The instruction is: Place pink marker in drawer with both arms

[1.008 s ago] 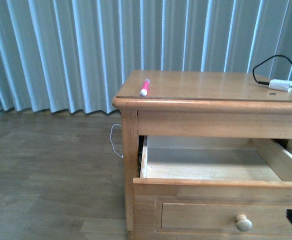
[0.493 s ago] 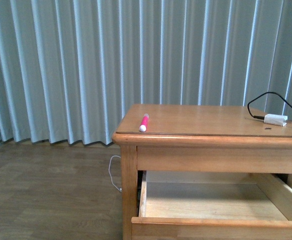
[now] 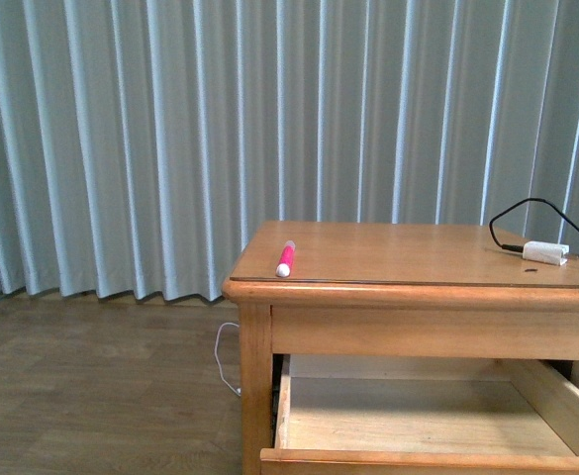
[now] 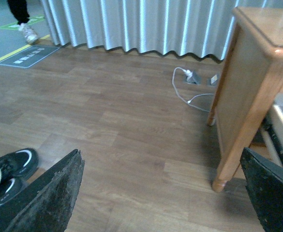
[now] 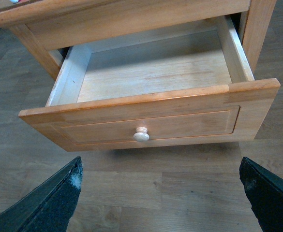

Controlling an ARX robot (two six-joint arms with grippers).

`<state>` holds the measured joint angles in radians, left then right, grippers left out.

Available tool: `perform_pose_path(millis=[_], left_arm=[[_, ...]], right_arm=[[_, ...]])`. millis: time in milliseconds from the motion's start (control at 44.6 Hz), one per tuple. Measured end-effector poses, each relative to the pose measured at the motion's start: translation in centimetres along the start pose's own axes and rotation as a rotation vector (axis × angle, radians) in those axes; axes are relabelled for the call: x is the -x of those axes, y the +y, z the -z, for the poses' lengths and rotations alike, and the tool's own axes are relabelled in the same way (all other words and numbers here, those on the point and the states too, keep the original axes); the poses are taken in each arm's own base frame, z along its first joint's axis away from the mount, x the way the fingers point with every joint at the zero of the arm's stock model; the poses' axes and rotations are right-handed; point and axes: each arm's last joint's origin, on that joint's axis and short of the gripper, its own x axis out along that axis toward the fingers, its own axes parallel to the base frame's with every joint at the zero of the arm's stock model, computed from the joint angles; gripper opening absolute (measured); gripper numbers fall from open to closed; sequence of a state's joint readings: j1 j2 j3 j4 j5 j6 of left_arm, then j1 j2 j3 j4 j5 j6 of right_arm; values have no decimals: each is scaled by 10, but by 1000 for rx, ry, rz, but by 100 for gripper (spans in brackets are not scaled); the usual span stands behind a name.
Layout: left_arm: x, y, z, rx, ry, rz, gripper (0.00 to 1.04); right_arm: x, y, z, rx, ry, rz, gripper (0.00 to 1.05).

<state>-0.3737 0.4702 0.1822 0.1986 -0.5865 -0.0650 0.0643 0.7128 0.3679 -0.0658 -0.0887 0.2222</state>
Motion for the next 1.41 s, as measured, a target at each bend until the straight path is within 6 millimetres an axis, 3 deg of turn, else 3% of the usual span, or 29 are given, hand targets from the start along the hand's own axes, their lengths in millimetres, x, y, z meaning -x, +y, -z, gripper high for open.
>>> perform_pose_path(millis=[291, 493, 717, 1008, 1165, 1411], left_arm=[[-64, -48, -54, -55, -12, 132, 98], [-118, -87, -73, -114, 27, 214, 98], [-162, -127, -80, -139, 39, 270, 98], [-234, -186, -78, -185, 90, 326, 98], [-260, -205, -74, -192, 113, 343, 98], [-280, -224, -66, -182, 157, 355, 98]], right_arm=[[0, 0, 0, 0, 0, 0, 96], [0, 0, 0, 0, 0, 0, 96], [0, 0, 0, 0, 0, 0, 96], [0, 0, 0, 0, 0, 0, 96], [0, 0, 0, 0, 0, 0, 96], [0, 0, 0, 0, 0, 0, 96]])
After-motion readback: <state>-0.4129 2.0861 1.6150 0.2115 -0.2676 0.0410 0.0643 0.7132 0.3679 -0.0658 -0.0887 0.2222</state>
